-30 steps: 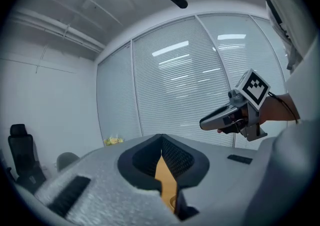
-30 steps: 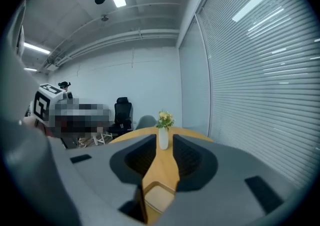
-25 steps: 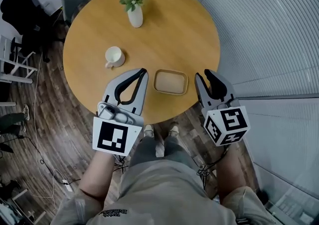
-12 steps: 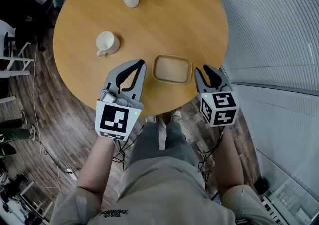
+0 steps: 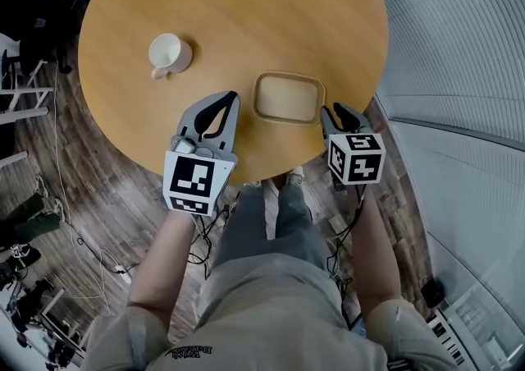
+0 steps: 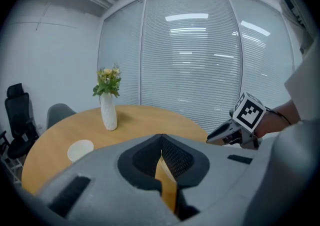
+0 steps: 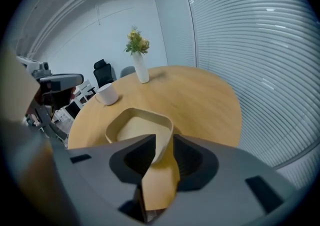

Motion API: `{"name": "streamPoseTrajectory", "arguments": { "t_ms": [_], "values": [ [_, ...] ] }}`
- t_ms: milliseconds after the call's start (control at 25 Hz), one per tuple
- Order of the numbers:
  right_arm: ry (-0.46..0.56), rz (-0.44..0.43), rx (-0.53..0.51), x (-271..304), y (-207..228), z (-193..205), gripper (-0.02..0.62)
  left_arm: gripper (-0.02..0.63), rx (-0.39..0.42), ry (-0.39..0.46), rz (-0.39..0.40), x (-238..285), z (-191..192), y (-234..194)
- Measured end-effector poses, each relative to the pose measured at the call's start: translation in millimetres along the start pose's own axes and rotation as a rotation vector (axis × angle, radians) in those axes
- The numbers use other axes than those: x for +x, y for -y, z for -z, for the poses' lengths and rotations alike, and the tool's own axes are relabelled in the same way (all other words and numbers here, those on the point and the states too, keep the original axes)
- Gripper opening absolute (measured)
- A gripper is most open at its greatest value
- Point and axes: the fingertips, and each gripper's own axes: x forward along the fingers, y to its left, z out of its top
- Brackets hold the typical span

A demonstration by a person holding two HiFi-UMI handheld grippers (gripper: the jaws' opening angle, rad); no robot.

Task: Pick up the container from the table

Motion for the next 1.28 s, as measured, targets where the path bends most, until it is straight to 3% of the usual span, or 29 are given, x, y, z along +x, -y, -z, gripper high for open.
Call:
{"name": "streamPoseTrajectory", "arguments": {
  "t_ms": [280,560,680,840,1280],
  "values": [
    [-0.053,-0.037,0.084,23,-6,30,0.094,0.02,-0.035,-0.09,0.025,9,41,5],
    [-0.086,-0.028,0.07,34,-2,33,0.092,0.02,-0.039,-0.101,0.032,7,51,15],
    [-0.083,-0.005,0.092,32,2,35,0.04,0.02,-0.036,-0.108,0.033,5,53,17],
    [-0.088,-0.005,0.083,28,2,39,0.037,0.02,-0.034,-0.102,0.027,2,50,19],
    [0.11,0.025,0.041,-30,-2,-25,0.037,0.02,0.013,-0.007,0.02,-20,0,28]
  ]
}}
